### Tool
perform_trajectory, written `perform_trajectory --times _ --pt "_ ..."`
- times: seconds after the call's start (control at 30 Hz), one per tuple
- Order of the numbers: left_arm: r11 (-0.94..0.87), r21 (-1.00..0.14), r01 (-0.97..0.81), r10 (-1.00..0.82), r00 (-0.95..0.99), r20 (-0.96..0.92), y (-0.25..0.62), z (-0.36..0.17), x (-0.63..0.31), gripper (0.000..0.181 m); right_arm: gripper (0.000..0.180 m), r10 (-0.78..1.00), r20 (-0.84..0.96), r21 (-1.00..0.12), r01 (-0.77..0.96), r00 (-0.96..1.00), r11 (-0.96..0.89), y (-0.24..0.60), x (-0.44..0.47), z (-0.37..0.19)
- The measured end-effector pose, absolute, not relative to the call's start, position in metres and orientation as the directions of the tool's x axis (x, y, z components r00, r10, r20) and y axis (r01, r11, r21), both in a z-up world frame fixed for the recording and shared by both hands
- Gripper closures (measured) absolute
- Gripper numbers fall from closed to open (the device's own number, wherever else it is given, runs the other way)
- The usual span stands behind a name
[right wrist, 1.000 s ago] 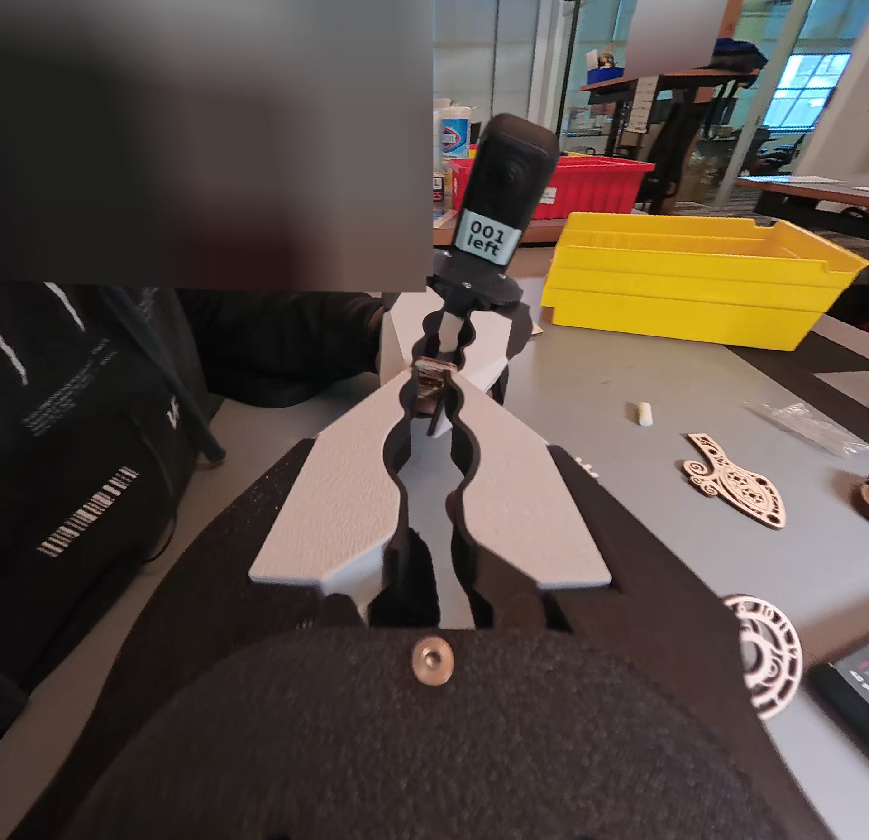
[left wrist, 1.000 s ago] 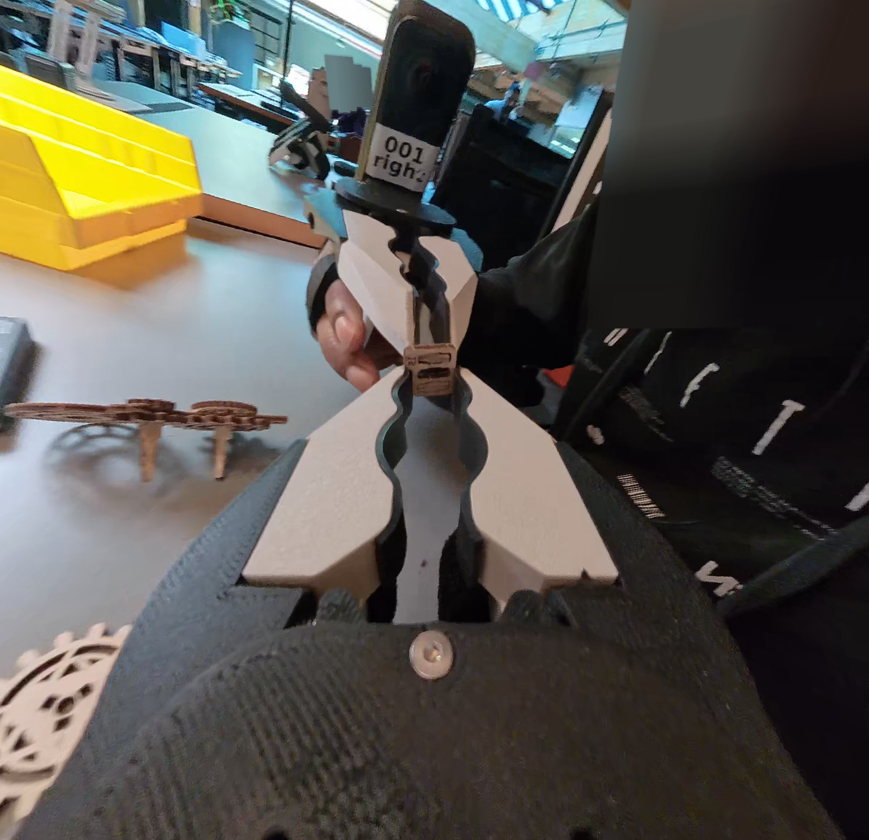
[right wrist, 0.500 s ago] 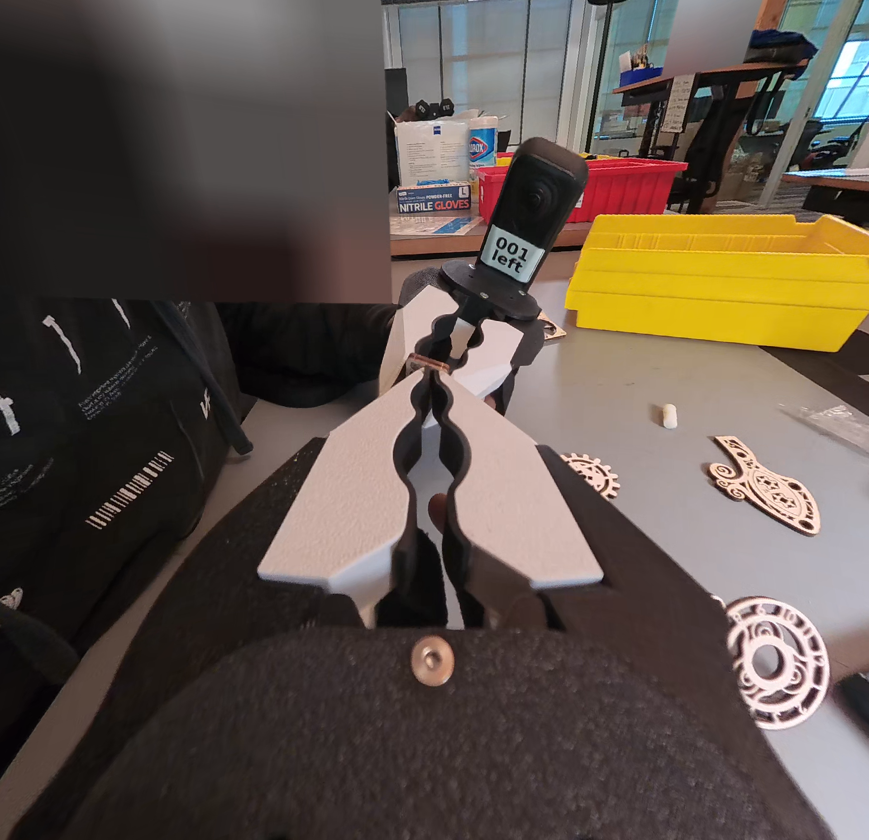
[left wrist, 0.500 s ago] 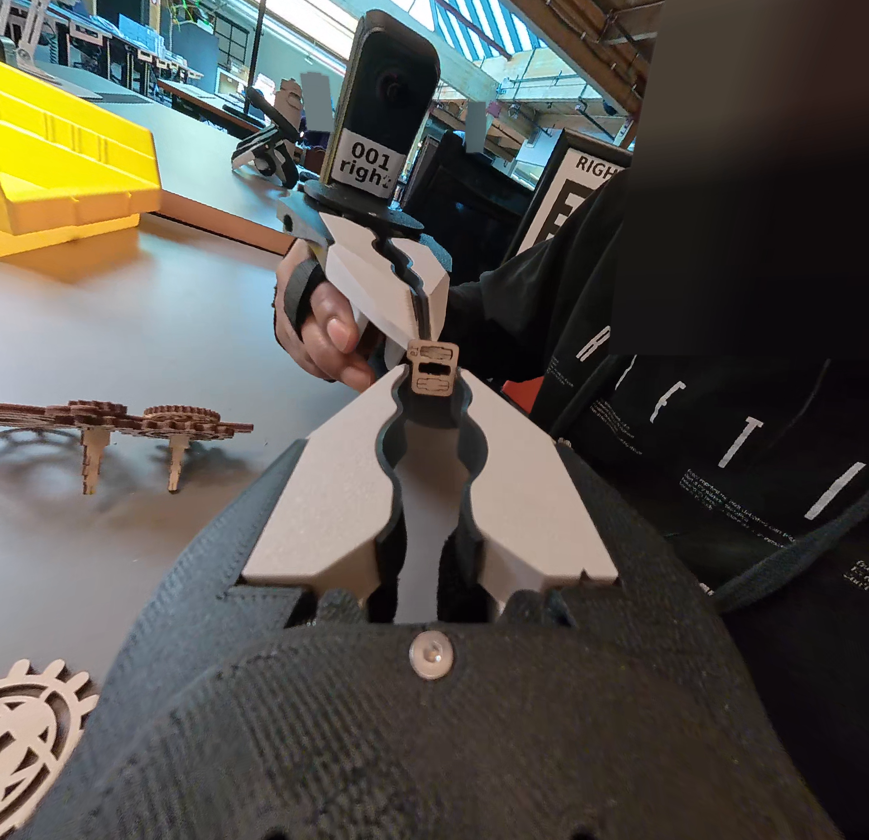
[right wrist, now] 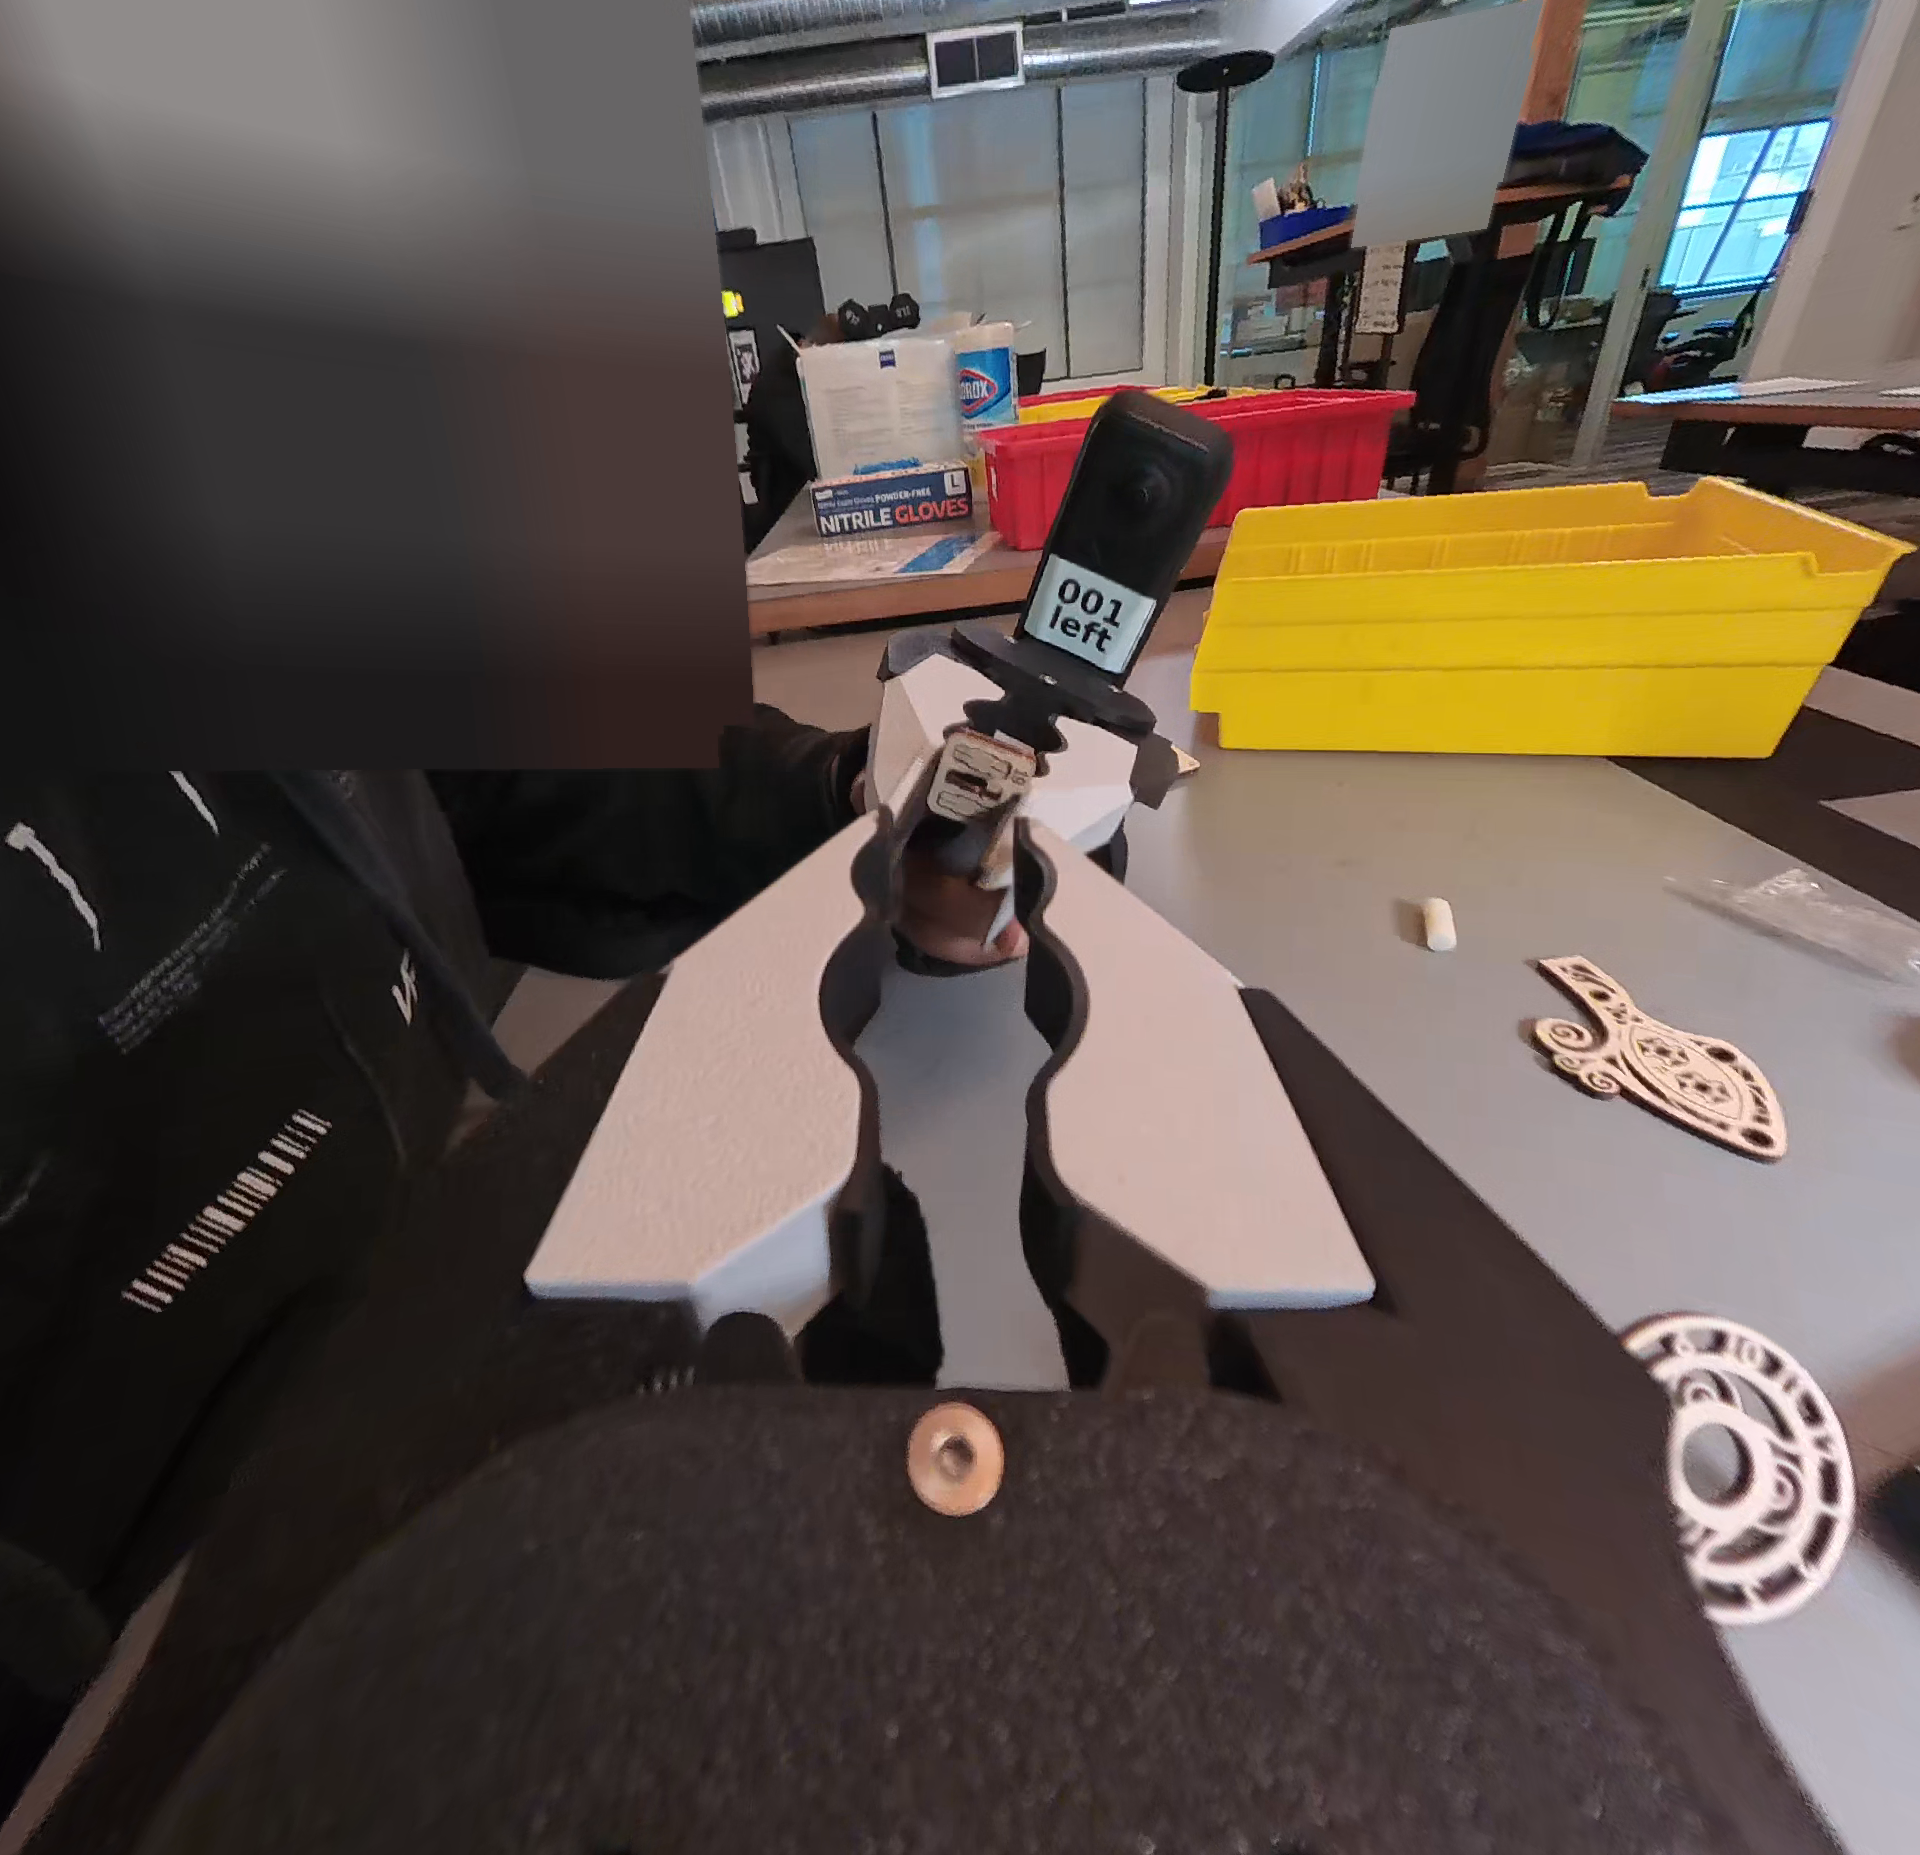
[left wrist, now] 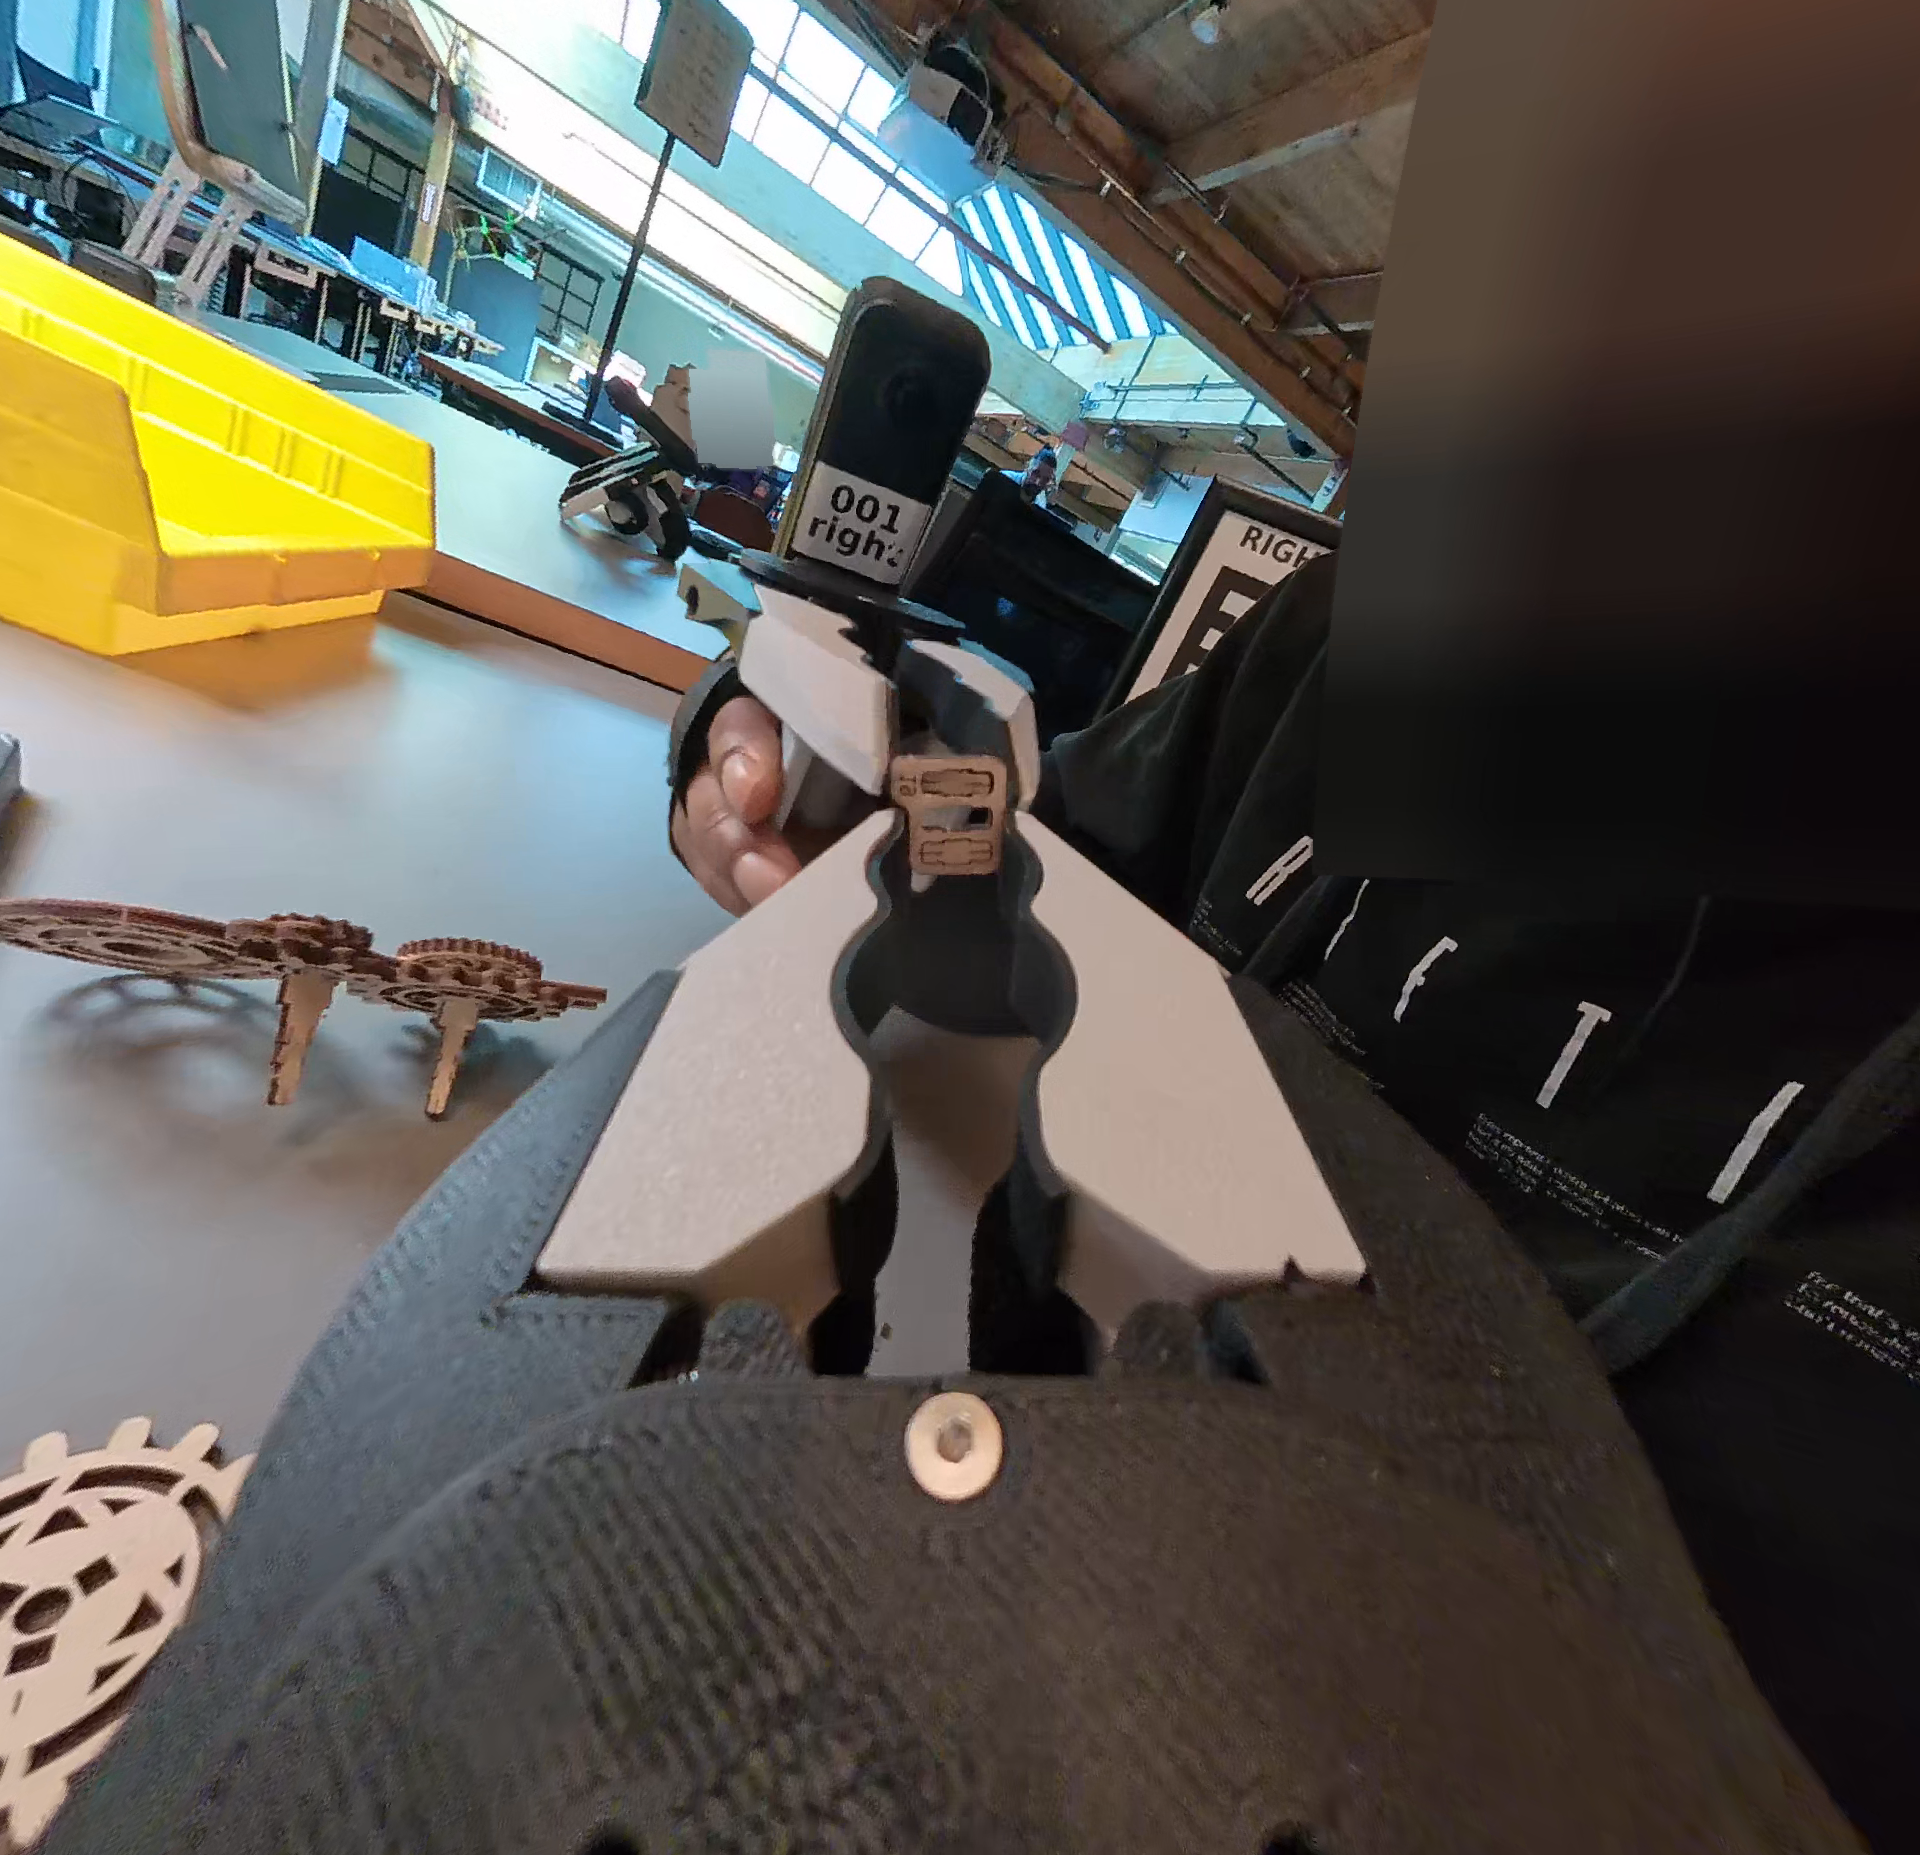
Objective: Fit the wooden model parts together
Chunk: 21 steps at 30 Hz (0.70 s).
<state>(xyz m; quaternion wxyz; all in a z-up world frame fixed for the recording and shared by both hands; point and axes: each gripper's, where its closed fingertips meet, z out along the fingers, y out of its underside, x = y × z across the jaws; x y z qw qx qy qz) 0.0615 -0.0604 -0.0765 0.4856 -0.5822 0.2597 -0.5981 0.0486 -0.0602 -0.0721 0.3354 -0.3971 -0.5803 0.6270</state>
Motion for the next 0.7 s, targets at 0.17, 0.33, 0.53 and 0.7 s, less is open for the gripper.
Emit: perform_trajectory --times 0.17,0.33,0.53,0.7 --pt "-0.391 -0.886 0.248 -0.886 0.16 0.436 -0.0609 -0.0811 0.0658 0.166 0.157 0.875 -0.153 -0.988 0.039 -0.459 -0.151 -0.0634 0.0461 -0.067" --pt "-0.386 -0.891 0.24 -0.887 0.168 0.43 -0.0608 -0.0818 0.0677 0.166 0.159 0.871 -0.185 -0.982 0.054 -0.455 -0.18 -0.0645 0.044 -0.0678" --pt "-0.406 -0.886 0.222 -0.879 0.169 0.445 -0.0614 -0.0838 0.0696 0.166 0.17 0.878 -0.211 -0.977 0.062 -0.43 -0.204 -0.0611 0.0422 -0.0705" --pt "-0.422 -0.874 0.241 -0.874 0.147 0.462 -0.0623 -0.081 0.0703 0.166 0.18 0.875 -0.222 -0.974 0.052 -0.429 -0.222 -0.0576 0.0439 -0.07"
